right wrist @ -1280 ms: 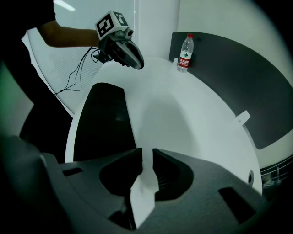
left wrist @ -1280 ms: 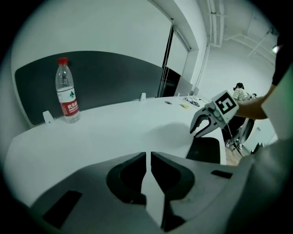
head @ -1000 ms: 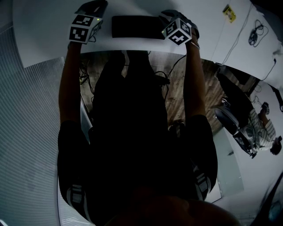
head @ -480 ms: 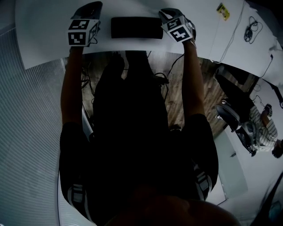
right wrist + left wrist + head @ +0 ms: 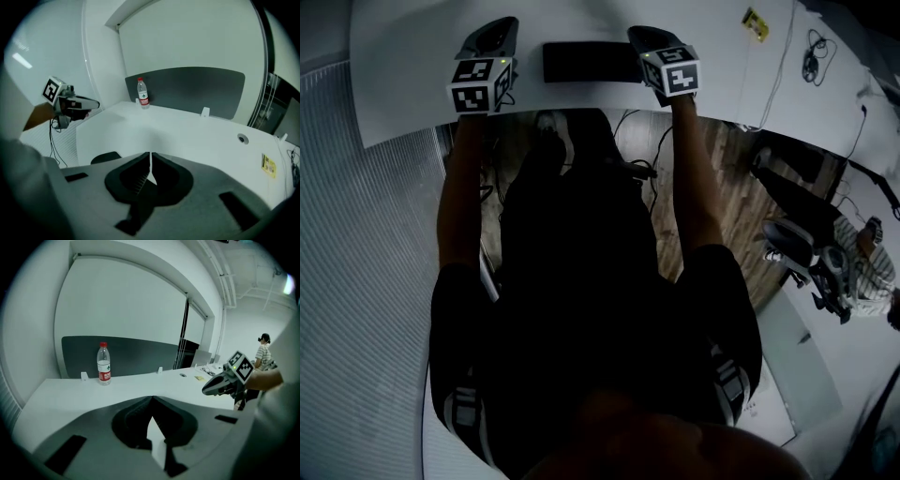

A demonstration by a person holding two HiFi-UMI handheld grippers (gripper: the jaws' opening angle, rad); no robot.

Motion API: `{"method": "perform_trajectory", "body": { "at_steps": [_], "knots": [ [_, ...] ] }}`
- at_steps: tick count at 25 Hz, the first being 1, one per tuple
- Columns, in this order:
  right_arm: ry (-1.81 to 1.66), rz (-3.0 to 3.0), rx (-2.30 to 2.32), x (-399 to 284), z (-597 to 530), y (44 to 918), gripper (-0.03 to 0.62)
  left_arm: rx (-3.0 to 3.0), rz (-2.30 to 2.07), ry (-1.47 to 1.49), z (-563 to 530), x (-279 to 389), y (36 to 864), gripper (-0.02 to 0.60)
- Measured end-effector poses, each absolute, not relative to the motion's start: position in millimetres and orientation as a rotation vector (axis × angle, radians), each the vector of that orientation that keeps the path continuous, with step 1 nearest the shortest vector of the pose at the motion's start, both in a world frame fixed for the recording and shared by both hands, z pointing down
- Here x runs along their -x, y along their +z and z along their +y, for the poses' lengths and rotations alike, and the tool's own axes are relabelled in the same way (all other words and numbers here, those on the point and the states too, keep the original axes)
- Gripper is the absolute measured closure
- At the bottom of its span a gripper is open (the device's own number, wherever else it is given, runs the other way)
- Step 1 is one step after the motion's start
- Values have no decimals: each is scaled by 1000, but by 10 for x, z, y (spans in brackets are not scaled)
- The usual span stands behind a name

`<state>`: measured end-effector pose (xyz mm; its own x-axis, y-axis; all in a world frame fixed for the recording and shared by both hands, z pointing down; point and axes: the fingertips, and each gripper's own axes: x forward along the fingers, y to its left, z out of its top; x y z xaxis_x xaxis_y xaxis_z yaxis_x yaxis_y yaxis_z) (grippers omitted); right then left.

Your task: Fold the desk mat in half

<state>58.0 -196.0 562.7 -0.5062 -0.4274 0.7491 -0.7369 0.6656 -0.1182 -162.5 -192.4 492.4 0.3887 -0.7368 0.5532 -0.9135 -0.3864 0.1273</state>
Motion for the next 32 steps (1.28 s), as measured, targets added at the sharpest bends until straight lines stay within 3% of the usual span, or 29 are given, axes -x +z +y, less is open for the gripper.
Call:
{"method": "perform_trajectory", "body": {
  "at_steps": [23,32],
  "knots": [
    [656,-2261,-1509,-527,-764,4284,592,-2264,-1628,332,-648,1736,3882,577],
    [601,-2330,-1580,-663,-501,3909,592,-2290,-1679,247,-266,1361,3554,577]
  ]
}}
